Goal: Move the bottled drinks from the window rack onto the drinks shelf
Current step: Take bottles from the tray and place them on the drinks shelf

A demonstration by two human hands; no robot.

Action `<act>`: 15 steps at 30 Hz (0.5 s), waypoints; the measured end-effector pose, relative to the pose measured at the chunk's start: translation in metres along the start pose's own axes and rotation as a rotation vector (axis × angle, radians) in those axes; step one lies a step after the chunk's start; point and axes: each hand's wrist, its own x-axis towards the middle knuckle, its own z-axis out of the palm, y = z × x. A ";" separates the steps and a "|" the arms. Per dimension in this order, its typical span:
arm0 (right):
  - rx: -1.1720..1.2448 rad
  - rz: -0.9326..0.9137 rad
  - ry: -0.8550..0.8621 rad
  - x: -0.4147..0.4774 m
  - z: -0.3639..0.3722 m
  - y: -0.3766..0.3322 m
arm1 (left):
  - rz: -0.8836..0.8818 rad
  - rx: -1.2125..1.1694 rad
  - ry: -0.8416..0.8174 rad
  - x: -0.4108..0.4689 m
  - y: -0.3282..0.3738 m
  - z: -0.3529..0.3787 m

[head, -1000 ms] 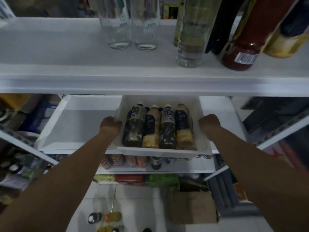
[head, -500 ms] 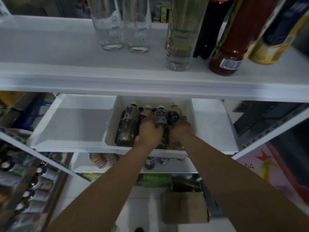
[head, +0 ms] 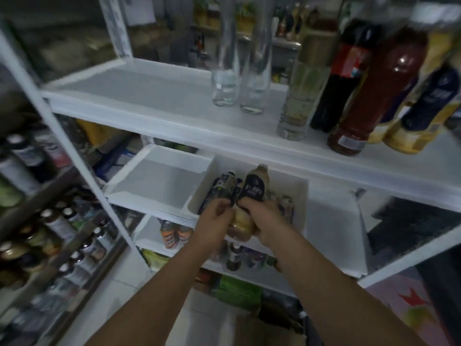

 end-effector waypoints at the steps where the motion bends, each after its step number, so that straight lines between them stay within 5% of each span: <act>1: -0.010 0.018 -0.039 -0.009 0.017 0.001 | 0.000 -0.033 0.045 -0.011 0.002 -0.020; 8: -0.132 0.003 -0.408 -0.096 0.167 0.028 | -0.038 -0.137 0.328 -0.092 0.010 -0.176; 15: -0.258 -0.254 -0.838 -0.220 0.343 0.061 | 0.092 -0.242 0.632 -0.205 0.019 -0.350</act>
